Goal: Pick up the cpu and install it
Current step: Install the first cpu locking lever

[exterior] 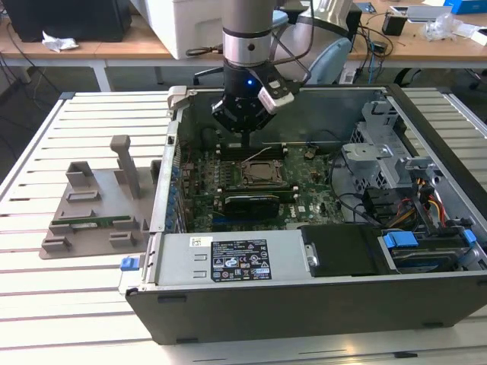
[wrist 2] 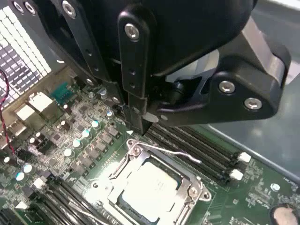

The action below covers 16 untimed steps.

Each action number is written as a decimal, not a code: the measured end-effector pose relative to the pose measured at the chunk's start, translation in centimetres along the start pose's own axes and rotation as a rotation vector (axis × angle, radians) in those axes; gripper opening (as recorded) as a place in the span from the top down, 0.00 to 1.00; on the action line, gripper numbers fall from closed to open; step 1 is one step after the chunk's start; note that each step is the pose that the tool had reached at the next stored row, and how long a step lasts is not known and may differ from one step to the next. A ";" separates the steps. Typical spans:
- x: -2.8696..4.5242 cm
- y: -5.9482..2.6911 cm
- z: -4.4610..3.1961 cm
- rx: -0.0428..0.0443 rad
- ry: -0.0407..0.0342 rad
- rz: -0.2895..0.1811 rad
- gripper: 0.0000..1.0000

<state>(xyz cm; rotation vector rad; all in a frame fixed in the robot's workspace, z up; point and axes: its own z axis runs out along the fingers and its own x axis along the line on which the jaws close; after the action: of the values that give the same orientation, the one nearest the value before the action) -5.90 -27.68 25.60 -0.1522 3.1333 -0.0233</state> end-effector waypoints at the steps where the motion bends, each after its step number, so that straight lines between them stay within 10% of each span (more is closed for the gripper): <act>1: -0.05 -0.23 0.97 -0.0011 0.0005 0.000 0.89; 16: -1.88 0.64 3.57 -0.0019 0.0079 -0.001 0.89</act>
<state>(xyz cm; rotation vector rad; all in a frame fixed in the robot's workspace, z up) -4.06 -26.91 22.03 -0.1547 3.1412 -0.0210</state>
